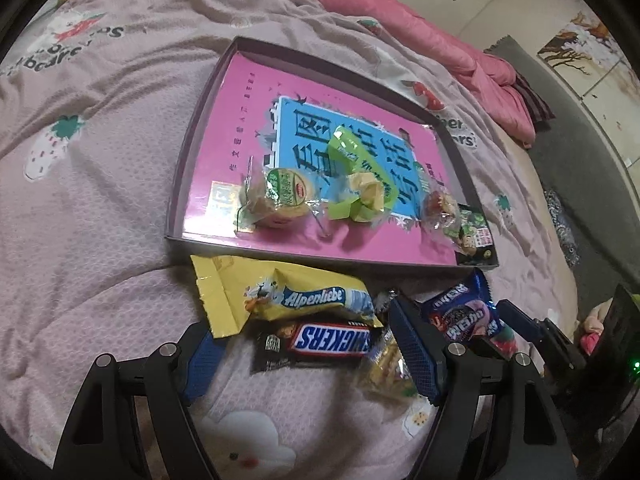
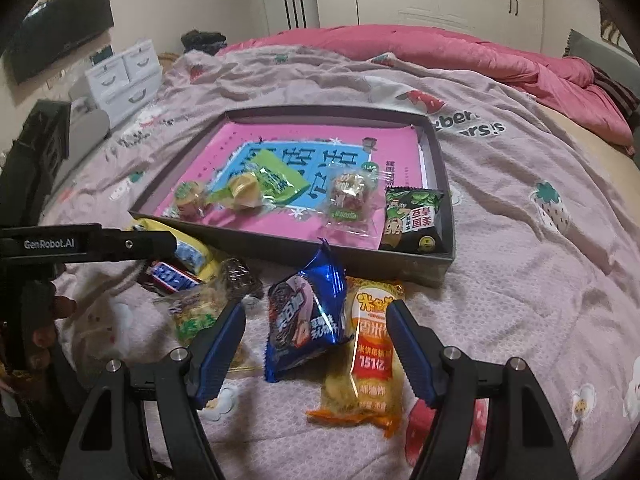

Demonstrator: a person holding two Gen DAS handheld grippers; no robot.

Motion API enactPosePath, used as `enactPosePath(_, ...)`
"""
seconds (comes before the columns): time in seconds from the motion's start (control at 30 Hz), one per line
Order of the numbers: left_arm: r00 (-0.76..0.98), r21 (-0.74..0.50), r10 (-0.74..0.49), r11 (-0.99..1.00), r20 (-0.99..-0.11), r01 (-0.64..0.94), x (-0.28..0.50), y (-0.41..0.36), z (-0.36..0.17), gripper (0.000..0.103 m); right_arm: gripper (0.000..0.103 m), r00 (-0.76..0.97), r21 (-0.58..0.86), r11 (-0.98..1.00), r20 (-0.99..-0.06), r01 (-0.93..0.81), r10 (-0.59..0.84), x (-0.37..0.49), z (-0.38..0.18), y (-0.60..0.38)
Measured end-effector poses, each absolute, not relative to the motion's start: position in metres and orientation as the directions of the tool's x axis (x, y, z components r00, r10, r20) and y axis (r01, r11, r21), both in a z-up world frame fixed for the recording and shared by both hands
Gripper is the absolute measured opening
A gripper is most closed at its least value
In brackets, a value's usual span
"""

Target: Organize snacks

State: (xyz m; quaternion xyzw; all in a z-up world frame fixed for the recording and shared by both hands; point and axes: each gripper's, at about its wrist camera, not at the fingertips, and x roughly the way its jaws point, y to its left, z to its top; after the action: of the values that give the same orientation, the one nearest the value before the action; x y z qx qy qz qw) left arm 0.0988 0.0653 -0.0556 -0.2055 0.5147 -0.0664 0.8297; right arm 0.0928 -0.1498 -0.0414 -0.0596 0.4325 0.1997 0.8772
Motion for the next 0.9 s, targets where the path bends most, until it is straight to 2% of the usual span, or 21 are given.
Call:
enactPosePath(0.17,0.466,-0.402,-0.309,0.909,-0.829,-0.113,0.104,0.062,-0.065,0.078,0.072,0.529,0.019,0.893,-0.8,-0.45,0.283,0.096,-0.052,-0.135)
enactPosePath(0.3,0.475,-0.381,-0.288,0.918,-0.831,-0.11,0.108,0.057,-0.066,0.077,0.071,0.563,-0.086,0.865,-0.79,-0.495,0.244,0.092,-0.058,-0.12)
enactPosePath(0.43,0.486,-0.368,-0.268,0.922,-0.832,-0.121,0.11,0.055,-0.067,0.074,0.055,0.596,-0.214,0.82,-0.782,-0.531,0.182,0.084,-0.066,-0.106)
enactPosePath(0.57,0.494,-0.375,-0.266,0.917,-0.828,-0.136,0.114,0.054,-0.069,0.071,0.05,0.633,-0.318,0.771,-0.762,-0.551,0.138,0.075,-0.071,-0.097)
enactPosePath(0.77,0.501,-0.356,-0.246,0.925,-0.83,-0.136,0.113,0.052,-0.067,0.064,0.046,0.596,-0.206,0.812,-0.777,-0.546,0.204,0.082,-0.062,-0.111)
enactPosePath(0.83,0.509,-0.364,-0.249,0.921,-0.824,-0.139,0.112,0.054,-0.066,0.058,0.046,0.57,-0.131,0.831,-0.783,-0.541,0.248,0.084,-0.057,-0.119)
enactPosePath(0.87,0.512,-0.365,-0.25,0.921,-0.822,-0.137,0.112,0.054,-0.064,0.05,0.046,0.559,-0.095,0.838,-0.784,-0.538,0.27,0.085,-0.055,-0.123)
enactPosePath(0.9,0.516,-0.361,-0.247,0.923,-0.821,-0.132,0.111,0.054,-0.062,0.046,0.045,0.55,-0.057,0.845,-0.782,-0.532,0.294,0.086,-0.052,-0.127)
